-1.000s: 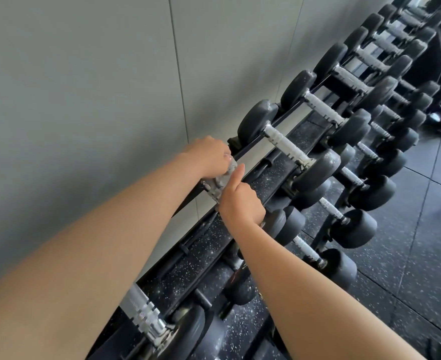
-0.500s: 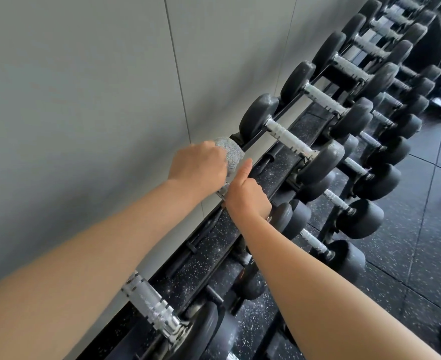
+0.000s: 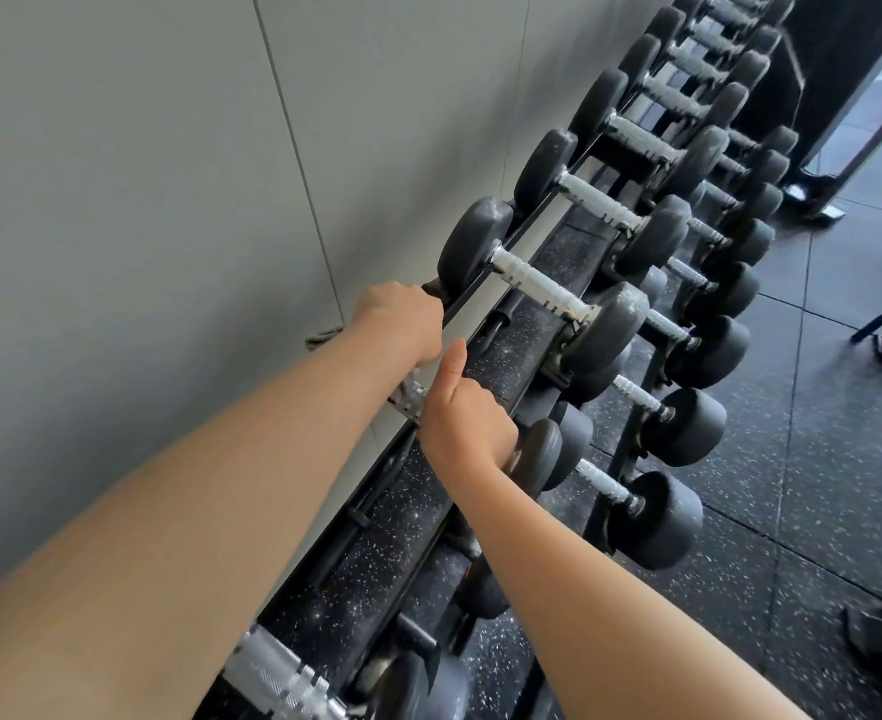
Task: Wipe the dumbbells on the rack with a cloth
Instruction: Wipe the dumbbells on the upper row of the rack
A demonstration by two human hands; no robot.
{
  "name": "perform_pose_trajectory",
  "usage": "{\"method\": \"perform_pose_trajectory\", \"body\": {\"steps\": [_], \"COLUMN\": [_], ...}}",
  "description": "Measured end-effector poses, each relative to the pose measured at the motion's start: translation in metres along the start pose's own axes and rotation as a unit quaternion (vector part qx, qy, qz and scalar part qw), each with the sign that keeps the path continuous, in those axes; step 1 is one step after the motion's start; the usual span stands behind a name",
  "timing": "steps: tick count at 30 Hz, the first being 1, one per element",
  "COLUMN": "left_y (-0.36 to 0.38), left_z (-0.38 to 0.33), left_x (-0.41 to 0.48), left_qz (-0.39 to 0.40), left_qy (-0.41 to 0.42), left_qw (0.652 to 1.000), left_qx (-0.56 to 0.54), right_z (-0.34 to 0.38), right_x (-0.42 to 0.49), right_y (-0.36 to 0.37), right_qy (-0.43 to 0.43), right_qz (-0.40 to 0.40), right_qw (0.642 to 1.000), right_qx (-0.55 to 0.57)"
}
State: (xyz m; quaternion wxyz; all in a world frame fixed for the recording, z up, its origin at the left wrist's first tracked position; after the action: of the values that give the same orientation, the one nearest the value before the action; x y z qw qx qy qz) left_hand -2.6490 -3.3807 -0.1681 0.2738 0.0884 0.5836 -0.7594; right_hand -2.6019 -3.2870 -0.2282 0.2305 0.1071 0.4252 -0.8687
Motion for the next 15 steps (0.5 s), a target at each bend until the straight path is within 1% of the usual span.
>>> {"method": "perform_pose_trajectory", "body": {"steps": [2, 4, 6, 8, 10, 12, 14, 15], "left_y": [-0.001, 0.001, 0.004, 0.013, 0.028, 0.041, 0.043, 0.042], "left_z": [0.0, 0.002, 0.005, 0.011, 0.019, 0.024, 0.026, 0.025], "left_x": [-0.001, -0.007, -0.017, -0.032, -0.049, -0.064, -0.07, -0.067], "left_qz": [0.008, -0.001, -0.041, -0.099, -0.164, -0.239, -0.275, -0.253], "left_qy": [0.009, 0.011, 0.02, 0.033, 0.044, 0.066, 0.069, 0.058], "left_qw": [1.0, 1.0, 0.999, 0.992, 0.978, 0.96, 0.953, 0.961], "left_qx": [-0.003, -0.01, -0.028, -0.074, -0.119, -0.131, -0.111, -0.098], "right_z": [0.0, 0.0, 0.0, 0.001, 0.001, 0.002, 0.003, 0.003], "right_x": [0.001, 0.001, 0.001, 0.0, 0.0, -0.001, -0.001, -0.001], "right_y": [-0.001, -0.001, 0.0, 0.001, -0.001, -0.001, 0.0, 0.0], "right_qy": [0.002, 0.01, 0.016, 0.019, 0.019, 0.017, 0.009, 0.005], "right_qz": [-0.011, -0.022, -0.03, -0.034, -0.037, -0.037, -0.04, -0.043], "right_qw": [1.0, 1.0, 0.999, 0.999, 0.999, 0.999, 0.999, 0.999], "right_qx": [-0.002, 0.002, 0.003, 0.008, 0.016, 0.024, 0.028, 0.026]}}
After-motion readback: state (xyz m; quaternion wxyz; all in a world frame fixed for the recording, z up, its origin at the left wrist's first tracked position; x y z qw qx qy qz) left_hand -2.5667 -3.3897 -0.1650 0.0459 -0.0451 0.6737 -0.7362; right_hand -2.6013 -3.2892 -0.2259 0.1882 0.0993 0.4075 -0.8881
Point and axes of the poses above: each hand's wrist, its own x-axis towards the middle knuckle, its own y-axis out of the palm, z = x × y, the point moved 4 cm from there along x, towards the middle knuckle, and after that the axes turned 13 degrees about z, right-handed, at the moved point
